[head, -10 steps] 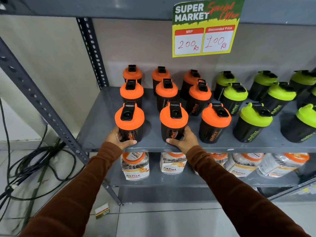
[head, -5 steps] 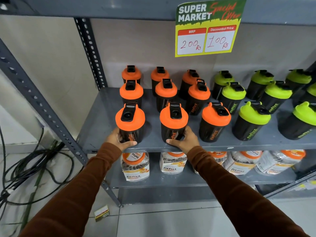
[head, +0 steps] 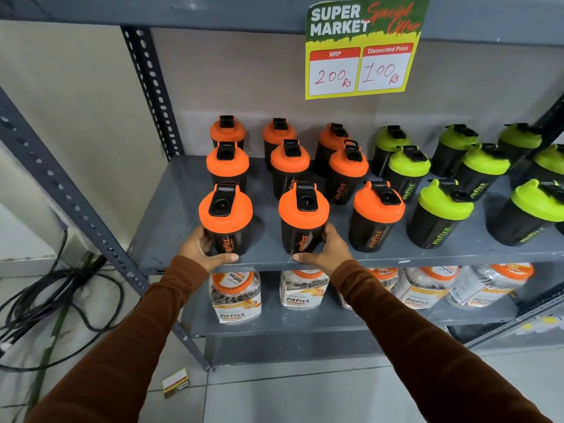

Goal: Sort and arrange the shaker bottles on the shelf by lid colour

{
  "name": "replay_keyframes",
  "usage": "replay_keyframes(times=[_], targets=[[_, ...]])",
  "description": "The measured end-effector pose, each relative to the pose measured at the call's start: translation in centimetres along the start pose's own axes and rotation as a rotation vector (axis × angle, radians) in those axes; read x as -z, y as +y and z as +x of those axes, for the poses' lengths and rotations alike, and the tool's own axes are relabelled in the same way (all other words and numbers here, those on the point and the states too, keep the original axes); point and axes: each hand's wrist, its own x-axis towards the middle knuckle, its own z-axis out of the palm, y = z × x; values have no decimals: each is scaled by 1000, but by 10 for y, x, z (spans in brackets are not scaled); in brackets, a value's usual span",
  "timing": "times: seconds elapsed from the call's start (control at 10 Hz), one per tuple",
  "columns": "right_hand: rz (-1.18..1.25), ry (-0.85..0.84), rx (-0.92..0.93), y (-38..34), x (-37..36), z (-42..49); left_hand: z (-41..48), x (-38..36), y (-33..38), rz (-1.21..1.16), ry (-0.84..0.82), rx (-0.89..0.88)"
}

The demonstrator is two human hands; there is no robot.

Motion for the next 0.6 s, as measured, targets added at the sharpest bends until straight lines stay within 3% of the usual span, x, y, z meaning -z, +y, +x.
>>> replay_keyframes(times=[0.5, 0.6], targets=[[13, -18, 38, 6, 3, -11, -4, -5, -2, 24, 23, -28], [37, -18, 51, 6, 2, -21, -30, -19, -8, 83, 197, -87]])
